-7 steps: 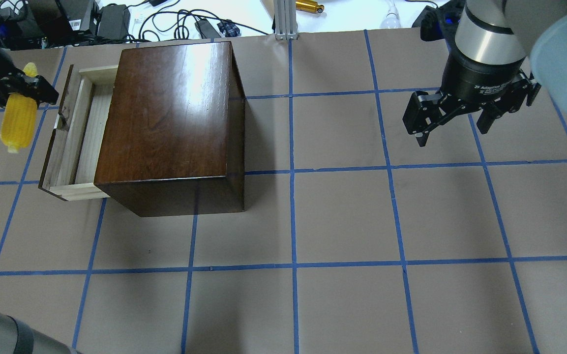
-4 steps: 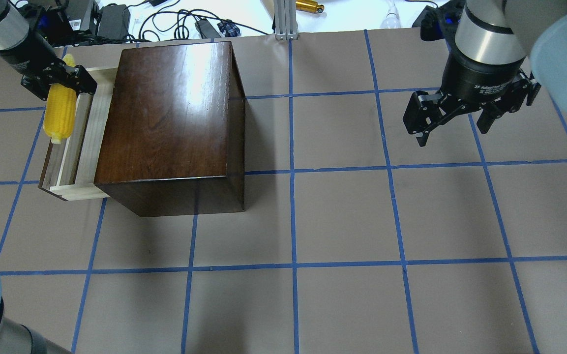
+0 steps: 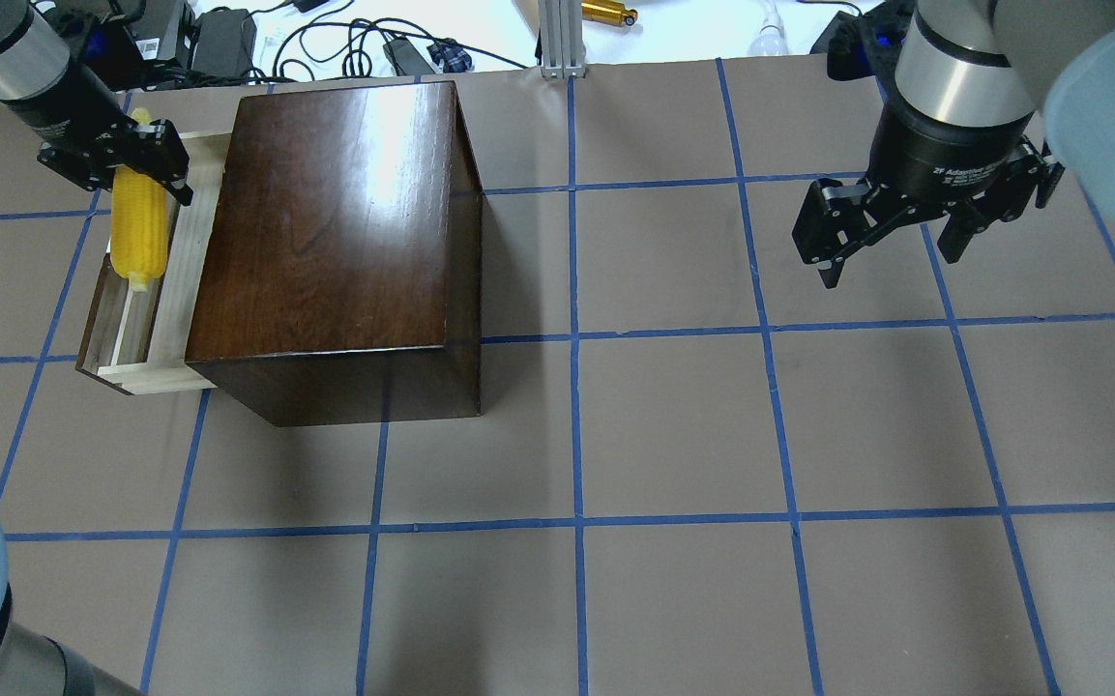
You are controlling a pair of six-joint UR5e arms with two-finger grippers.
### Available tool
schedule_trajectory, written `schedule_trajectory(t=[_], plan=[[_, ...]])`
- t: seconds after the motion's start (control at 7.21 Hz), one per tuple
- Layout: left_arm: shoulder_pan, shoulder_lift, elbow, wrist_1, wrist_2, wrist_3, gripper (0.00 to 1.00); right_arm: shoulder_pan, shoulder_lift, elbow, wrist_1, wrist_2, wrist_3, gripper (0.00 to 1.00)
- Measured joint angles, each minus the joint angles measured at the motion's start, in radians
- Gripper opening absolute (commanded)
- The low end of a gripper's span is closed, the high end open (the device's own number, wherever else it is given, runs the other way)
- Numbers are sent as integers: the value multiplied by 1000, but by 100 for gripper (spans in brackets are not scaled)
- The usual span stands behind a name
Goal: Open drawer and put corn inside
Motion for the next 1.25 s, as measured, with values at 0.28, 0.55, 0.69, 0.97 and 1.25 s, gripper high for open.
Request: schedule_trajectory(t=[0.28, 0.55, 0.69, 0.97, 1.25], plan=[[0, 4, 1, -6, 4, 0, 100, 0, 1, 0, 0, 0, 0, 100], [-6, 27, 0, -29, 7, -3, 100, 0, 1, 0, 0, -1, 0, 100], [-17, 56, 0, -61, 8, -12, 100, 0, 1, 0, 0, 0, 0, 100], [-70, 140, -6, -127, 13, -47, 100, 0, 0, 0, 0, 0, 0, 100], [-146, 229, -31, -166, 20, -123, 100, 0, 0, 0, 0, 0, 0, 100]])
